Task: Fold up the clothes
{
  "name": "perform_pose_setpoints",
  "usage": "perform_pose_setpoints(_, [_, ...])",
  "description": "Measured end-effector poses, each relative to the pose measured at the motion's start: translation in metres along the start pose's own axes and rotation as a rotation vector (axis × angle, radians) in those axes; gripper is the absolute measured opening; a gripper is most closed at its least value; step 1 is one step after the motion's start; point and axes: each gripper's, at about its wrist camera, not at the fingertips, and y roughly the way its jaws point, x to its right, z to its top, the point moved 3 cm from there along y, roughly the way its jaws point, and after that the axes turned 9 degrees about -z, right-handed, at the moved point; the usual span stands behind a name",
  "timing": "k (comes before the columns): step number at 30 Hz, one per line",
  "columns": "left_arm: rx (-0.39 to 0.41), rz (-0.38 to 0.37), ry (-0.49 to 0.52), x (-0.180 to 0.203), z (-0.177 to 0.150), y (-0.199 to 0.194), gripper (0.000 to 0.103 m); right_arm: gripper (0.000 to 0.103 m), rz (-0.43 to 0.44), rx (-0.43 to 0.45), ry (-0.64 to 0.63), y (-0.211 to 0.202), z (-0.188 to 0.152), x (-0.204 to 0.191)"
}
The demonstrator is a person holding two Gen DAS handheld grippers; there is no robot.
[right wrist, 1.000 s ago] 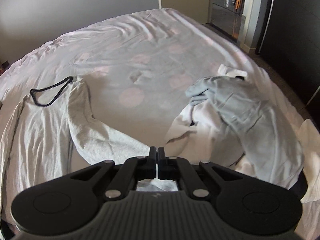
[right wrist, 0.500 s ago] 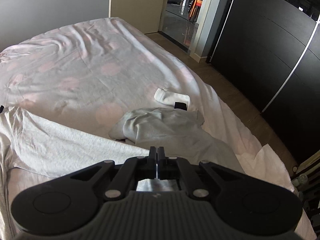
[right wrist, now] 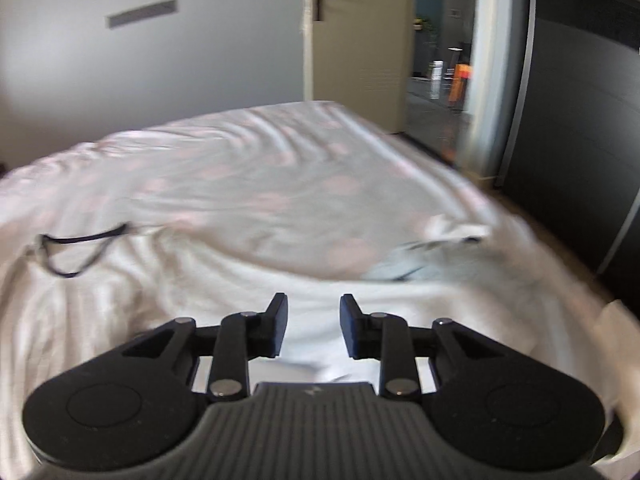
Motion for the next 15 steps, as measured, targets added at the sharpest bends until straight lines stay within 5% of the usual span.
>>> perform_pose_setpoints(4, [-0.007, 0.053, 0.012, 0.001, -0.005, 0.004, 0.048, 0.044, 0.136, -0.084, 0.043, -0.001, -0.047, -0.051])
perform_pose_setpoints(8, [0.006, 0.053, -0.027, -0.006, -0.007, 0.003, 0.047, 0.044, 0.155, -0.130, -0.007, 0.005, -0.086, -0.092])
perform_pose_setpoints(15, [0.041, 0.023, -0.065, -0.014, -0.006, -0.001, 0.013, 0.056, 0.138, -0.113, -0.071, 0.004, -0.100, -0.105])
